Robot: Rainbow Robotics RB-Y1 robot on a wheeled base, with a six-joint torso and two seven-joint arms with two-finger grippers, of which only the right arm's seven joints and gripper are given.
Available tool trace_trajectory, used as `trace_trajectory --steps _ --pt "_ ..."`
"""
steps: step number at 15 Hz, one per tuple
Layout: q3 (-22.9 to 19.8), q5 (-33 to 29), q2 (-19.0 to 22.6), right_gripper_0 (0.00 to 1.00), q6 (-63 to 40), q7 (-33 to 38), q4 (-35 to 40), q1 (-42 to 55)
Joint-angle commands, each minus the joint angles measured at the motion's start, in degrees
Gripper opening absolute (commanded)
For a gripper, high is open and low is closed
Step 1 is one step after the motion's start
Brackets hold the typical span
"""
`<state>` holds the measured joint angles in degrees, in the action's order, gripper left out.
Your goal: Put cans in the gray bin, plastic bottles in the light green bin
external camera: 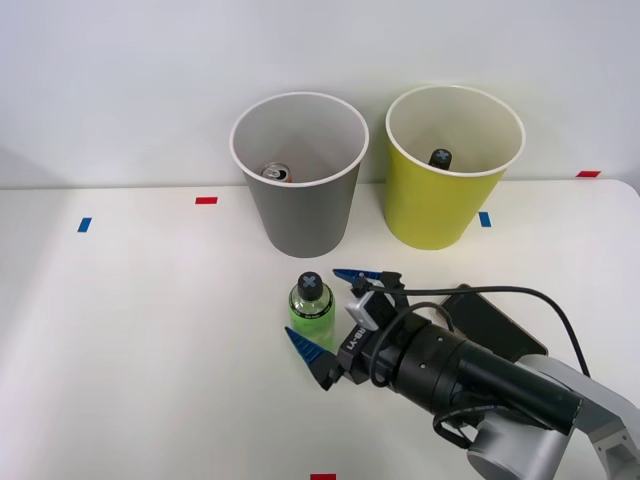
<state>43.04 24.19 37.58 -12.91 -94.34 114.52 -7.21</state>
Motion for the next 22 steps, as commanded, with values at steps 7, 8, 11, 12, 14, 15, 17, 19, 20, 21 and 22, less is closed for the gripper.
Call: trace_trajectory --steps 7,8,11,12,14,15,17,19,20,21,22 --pt "-0.1 -4.1 -0.4 0.25 -1.5 1.9 0.0 0.0" --pt "-0.1 -4.1 -0.5 0.06 -1.6 2.1 0.0 0.1" --pt "-0.1 -4.1 -0.7 0.0 -1.5 2.2 0.1 0.6" --pt "-0.1 -4.1 -0.6 0.0 -1.6 2.3 0.0 0.8" --pt "-0.2 -4.1 -0.7 0.0 -1.5 2.3 0.0 1.3" --pt "-0.1 -4.1 -0.7 0.0 -1.5 2.2 0.0 1.8" --pt "0.0 -4.0 -1.0 0.0 0.9 2.3 0.2 3.6" --pt "0.0 -3.8 -1.0 0.0 2.2 2.3 2.8 5.6" --pt "0.0 -3.6 -0.9 0.0 2.3 2.3 5.2 6.6" --pt "0.0 -3.3 -0.9 0.0 2.3 2.5 7.1 7.1" --pt "0.0 -2.9 -1.0 0.0 2.3 2.8 8.5 7.3"
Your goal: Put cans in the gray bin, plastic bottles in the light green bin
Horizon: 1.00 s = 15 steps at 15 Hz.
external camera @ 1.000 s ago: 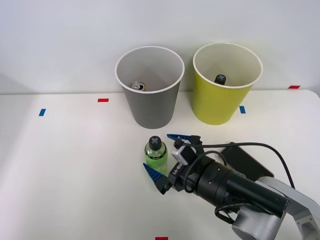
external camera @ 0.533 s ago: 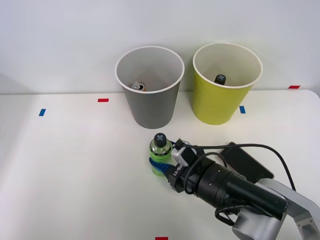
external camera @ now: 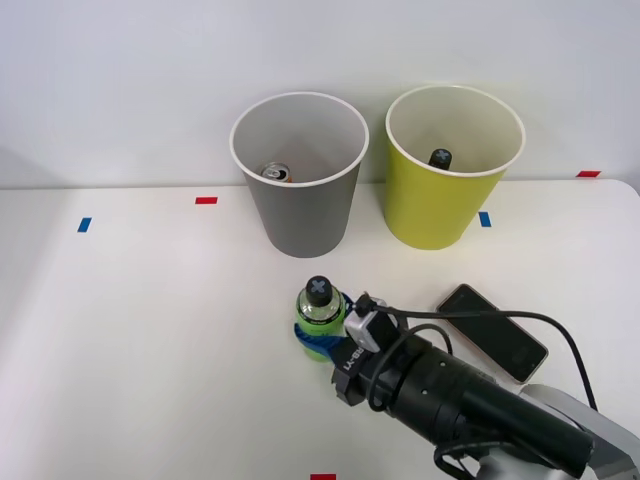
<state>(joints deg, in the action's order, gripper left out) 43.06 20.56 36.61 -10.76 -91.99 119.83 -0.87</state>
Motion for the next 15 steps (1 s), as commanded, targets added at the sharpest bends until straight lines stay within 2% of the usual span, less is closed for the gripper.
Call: trace_trajectory --steps 1,4,7,9,12,15 --pt "-0.1 1.2 -0.3 0.0 0.3 0.8 4.5 1.0" --pt "-1.3 2.0 -0.8 0.0 4.9 1.5 6.0 1.0" --pt "-4.6 3.1 -1.1 0.0 6.4 2.5 10.2 0.6" --pt "-7.3 6.7 -1.3 0.0 6.4 5.9 13.8 -0.3" --pt "-13.6 10.6 -2.2 0.0 6.3 6.1 16.1 -2.3" --pt "-22.5 11.2 -5.3 0.0 -2.3 6.2 16.2 -6.8"
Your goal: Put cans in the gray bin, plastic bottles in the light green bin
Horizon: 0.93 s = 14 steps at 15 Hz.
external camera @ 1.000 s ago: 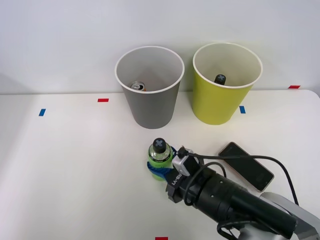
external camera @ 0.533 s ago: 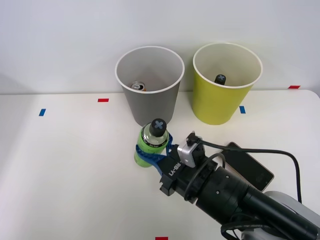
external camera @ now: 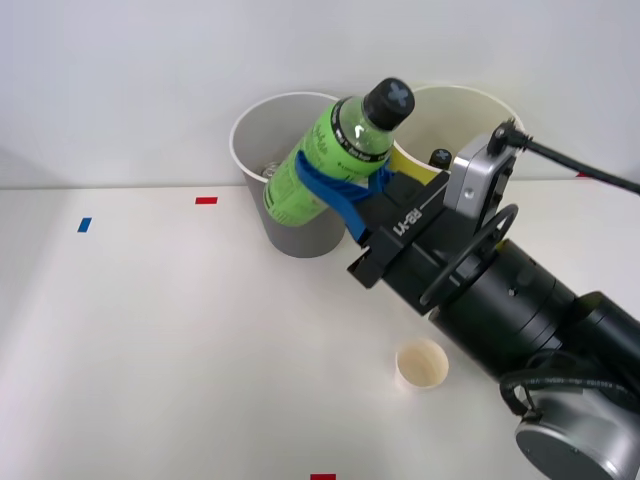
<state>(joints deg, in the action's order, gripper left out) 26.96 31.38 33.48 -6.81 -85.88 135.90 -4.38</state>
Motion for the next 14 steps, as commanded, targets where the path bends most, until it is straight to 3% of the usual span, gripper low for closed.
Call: trace_trajectory --steps 1,6,8,10,14 --pt "-9.1 0.6 -2.4 0.0 -8.4 0.3 0.1 -4.5" --pt "-21.3 2.5 -2.2 0.0 -25.1 2.7 -2.0 -12.7" --pt "-22.8 4.8 -2.1 0.0 -23.1 2.0 -9.3 -15.9" --pt "-23.4 1.8 -1.7 0.0 -21.6 1.9 -14.9 -17.7" --pt "-24.0 -0.6 0.4 0.0 -21.6 1.9 -19.4 -18.4"
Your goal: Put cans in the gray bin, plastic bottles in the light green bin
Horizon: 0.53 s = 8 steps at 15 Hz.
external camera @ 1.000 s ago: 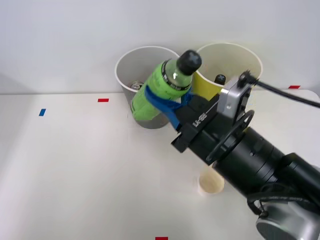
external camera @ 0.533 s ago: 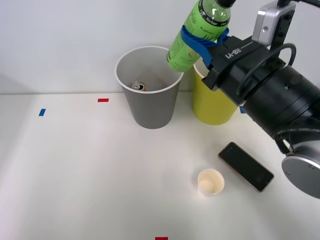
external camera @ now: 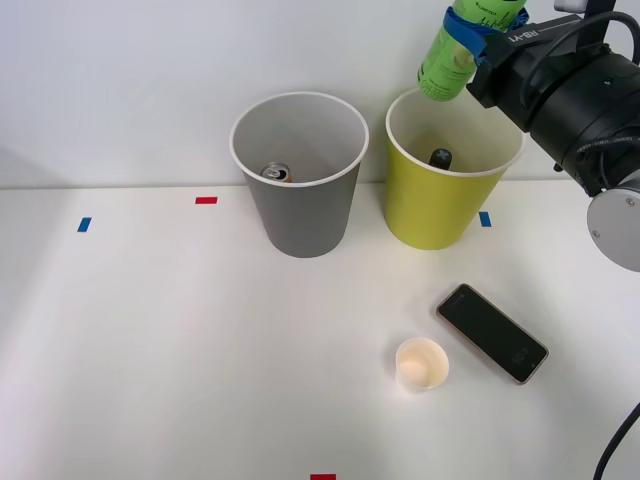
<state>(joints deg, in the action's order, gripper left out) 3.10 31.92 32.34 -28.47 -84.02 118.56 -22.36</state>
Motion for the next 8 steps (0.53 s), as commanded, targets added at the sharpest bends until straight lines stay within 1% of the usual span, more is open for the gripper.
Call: trace_trajectory --steps 1,3,5,7,8 --pt "-0.1 -1.1 1.8 0.0 0.1 -0.1 -3.7 -1.0" --pt "0.9 -0.7 1.7 0.0 0.1 -0.1 -7.0 -2.9" --pt "2.1 -1.7 1.7 0.0 0.1 -0.4 -9.9 -4.5" --pt "3.0 -1.4 1.8 0.01 0.1 0.3 -10.1 -4.5" --pt "3.4 -1.3 2.0 0.53 0.2 0.6 -10.1 -4.5"
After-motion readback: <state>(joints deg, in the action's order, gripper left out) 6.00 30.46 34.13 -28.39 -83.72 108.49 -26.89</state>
